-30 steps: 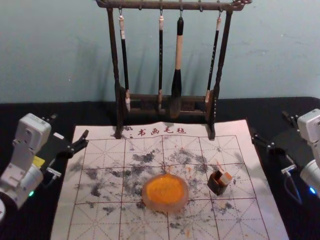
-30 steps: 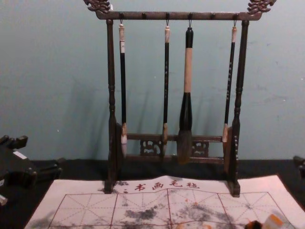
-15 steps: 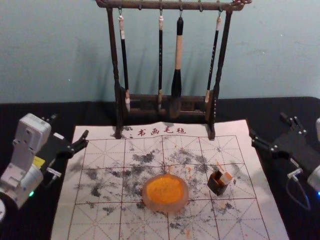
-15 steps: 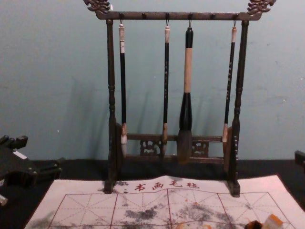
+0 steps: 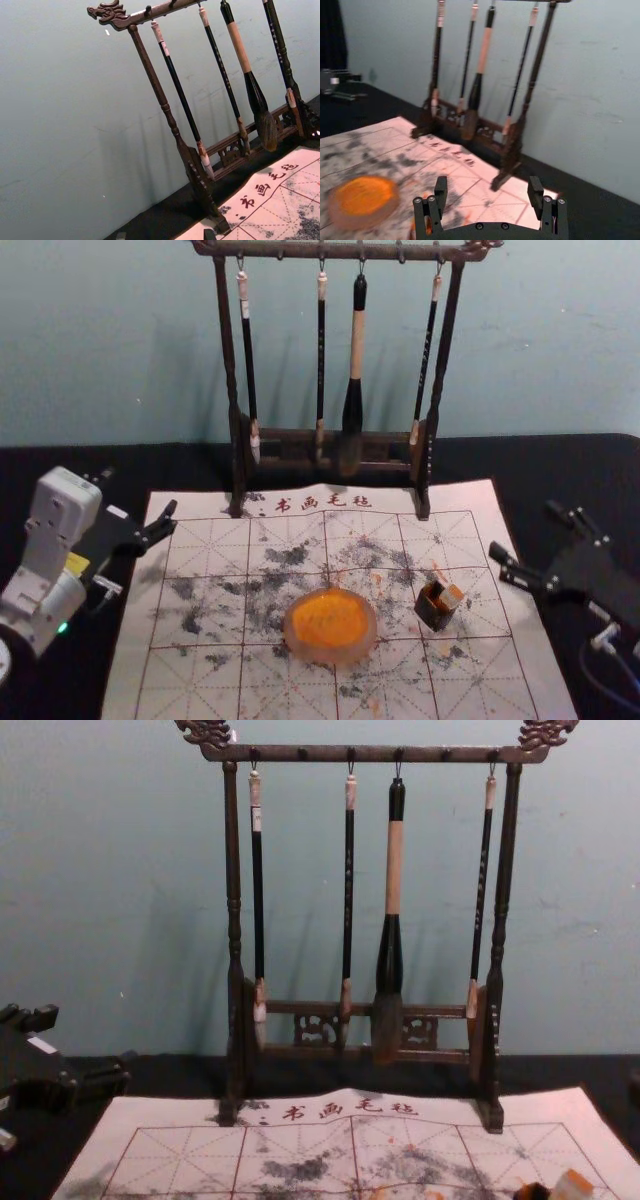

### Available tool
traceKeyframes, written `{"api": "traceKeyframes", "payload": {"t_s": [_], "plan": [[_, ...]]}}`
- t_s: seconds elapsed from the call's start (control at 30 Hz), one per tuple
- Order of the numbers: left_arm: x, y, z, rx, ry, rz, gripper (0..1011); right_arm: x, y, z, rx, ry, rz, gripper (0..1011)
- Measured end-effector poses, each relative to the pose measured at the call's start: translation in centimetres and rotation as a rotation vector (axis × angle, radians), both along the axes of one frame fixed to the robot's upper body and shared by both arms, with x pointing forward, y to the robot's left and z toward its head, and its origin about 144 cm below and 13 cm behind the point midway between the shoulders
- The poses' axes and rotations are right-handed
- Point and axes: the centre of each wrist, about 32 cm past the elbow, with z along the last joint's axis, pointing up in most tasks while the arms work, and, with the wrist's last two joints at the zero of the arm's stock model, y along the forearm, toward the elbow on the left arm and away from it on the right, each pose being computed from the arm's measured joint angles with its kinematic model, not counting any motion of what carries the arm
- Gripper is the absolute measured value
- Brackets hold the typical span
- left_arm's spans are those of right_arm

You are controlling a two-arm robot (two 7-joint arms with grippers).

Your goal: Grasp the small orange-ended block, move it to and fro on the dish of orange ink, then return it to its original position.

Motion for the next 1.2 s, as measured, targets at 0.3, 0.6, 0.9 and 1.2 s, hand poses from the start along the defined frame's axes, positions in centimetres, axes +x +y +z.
{"api": "traceKeyframes", "payload": {"t_s": [0.3, 0.6, 0.9, 1.2], "plan": [[0.0, 0.0, 0.0, 0.000, 0.000, 0.000, 1001, -1.6, 0.2, -0.5, -0.018, 0.051, 0.081, 1000], [0.0, 0.0, 0.0, 0.000, 0.000, 0.000, 1001, -1.9, 0.3, -1.0, -0.053, 0.100, 0.154, 1000], [0.0, 0.0, 0.0, 0.000, 0.000, 0.000, 1001, -0.6, 0.5, -1.6, -0.062, 0.137, 0.178, 1000], [0.0, 0.0, 0.0, 0.000, 0.000, 0.000, 1001, 0.6, 0.8, -1.9, -0.063, 0.164, 0.189, 1000]]}}
